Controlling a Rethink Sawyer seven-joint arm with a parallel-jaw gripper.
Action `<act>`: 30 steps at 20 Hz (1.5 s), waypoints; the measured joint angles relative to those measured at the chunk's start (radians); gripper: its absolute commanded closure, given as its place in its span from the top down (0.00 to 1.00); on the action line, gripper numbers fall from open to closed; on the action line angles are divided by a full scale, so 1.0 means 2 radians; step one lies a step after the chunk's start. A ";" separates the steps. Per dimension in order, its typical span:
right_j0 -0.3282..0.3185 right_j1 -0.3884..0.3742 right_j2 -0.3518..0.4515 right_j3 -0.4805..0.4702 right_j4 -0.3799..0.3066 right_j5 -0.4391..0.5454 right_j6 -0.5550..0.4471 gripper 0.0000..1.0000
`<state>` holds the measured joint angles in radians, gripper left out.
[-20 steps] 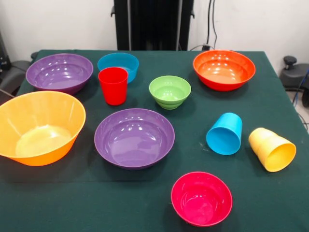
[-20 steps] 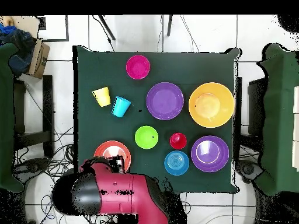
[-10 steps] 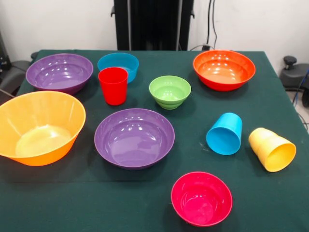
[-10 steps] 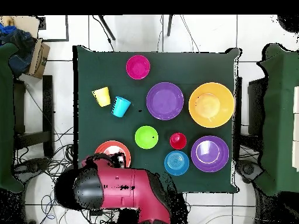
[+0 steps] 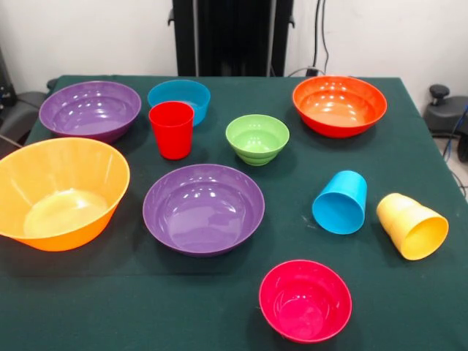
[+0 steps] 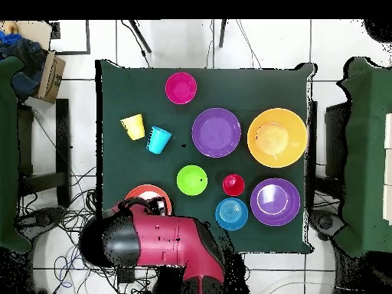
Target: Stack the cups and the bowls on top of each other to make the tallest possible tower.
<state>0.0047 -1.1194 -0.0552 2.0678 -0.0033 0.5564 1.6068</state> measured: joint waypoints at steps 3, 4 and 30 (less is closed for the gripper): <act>0.000 0.006 0.000 0.000 0.000 -0.016 0.000 1.00; 0.000 0.009 0.000 0.000 0.000 -0.022 0.000 1.00; 0.000 0.058 0.000 0.008 0.000 -0.064 0.000 1.00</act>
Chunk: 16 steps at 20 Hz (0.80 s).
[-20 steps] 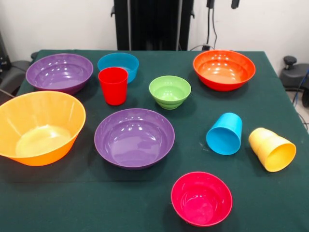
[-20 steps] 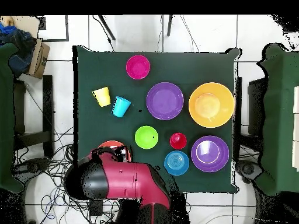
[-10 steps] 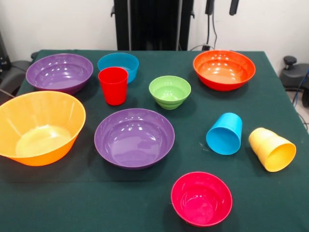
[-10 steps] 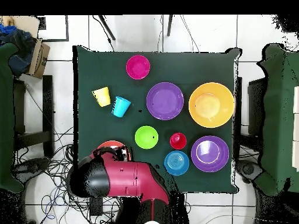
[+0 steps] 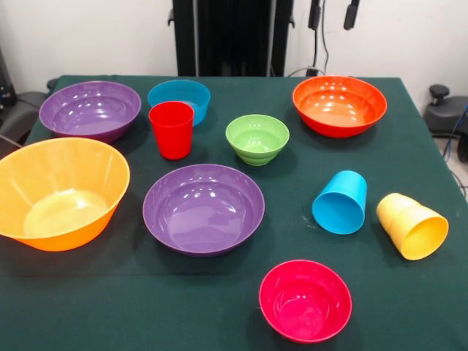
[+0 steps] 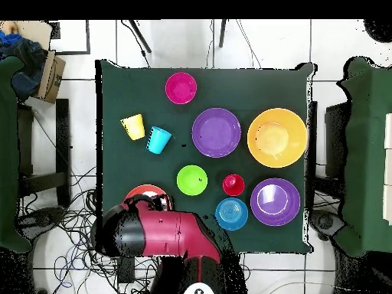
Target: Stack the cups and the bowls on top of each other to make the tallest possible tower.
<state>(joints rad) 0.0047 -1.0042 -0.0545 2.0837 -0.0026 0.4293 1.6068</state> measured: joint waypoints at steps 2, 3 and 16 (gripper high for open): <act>0.000 0.003 0.000 0.000 0.000 0.000 0.000 1.00; 0.000 0.004 0.000 0.001 0.000 0.000 0.000 1.00; 0.000 0.011 0.000 0.004 0.000 -0.034 0.000 1.00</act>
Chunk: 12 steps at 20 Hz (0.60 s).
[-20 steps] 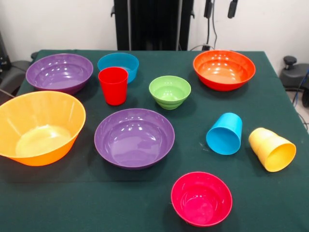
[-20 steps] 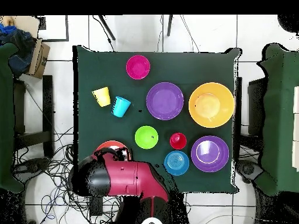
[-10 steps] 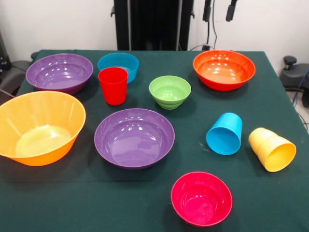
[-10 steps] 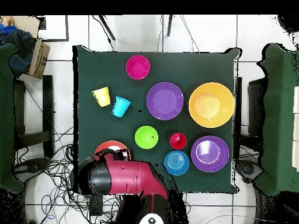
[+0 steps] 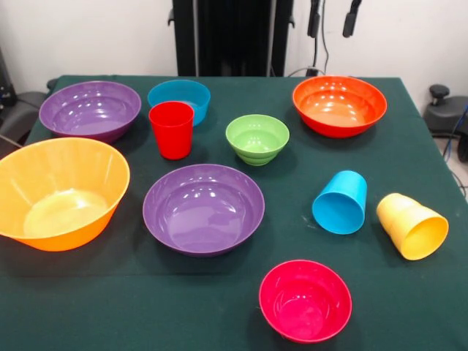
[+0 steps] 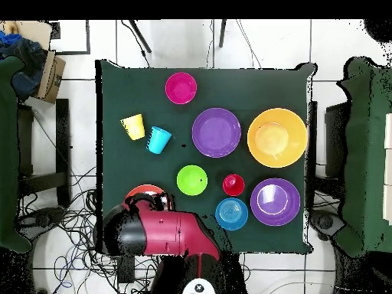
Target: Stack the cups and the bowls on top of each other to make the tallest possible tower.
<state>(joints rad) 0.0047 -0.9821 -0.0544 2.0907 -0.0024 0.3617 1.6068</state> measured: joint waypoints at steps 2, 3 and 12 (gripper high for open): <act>0.000 0.001 0.000 0.002 0.000 -0.009 0.000 1.00; 0.000 0.001 0.000 0.004 0.000 -0.013 0.000 1.00; -0.005 0.001 0.001 0.038 0.000 -0.048 0.000 1.00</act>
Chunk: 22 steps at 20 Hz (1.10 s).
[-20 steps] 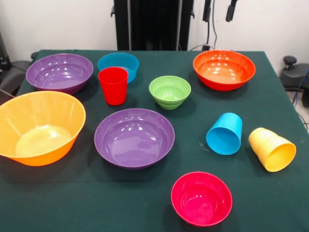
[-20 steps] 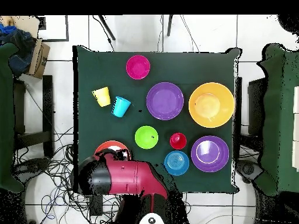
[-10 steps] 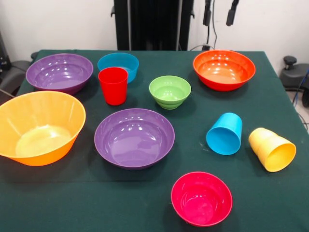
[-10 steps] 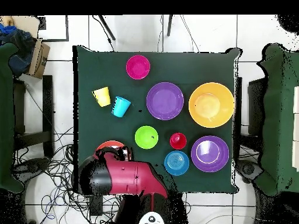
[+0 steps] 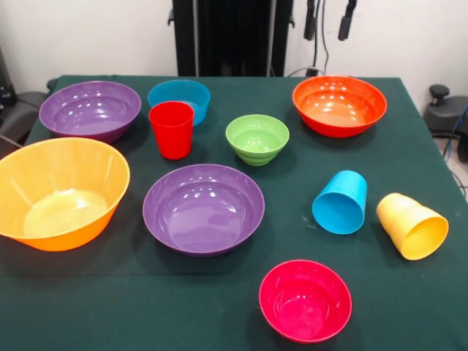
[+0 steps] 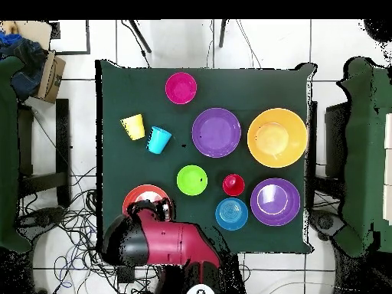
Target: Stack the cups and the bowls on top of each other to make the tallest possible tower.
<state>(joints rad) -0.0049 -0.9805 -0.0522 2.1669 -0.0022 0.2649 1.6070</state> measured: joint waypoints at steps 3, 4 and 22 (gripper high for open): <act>-0.007 0.000 0.002 0.010 0.000 -0.009 0.000 1.00; -0.008 0.001 0.002 0.012 0.000 -0.011 0.001 1.00; -0.013 0.026 0.002 0.025 0.000 -0.037 0.006 1.00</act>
<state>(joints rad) -0.0319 -0.9290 -0.0475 2.2172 -0.0016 0.1908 1.6189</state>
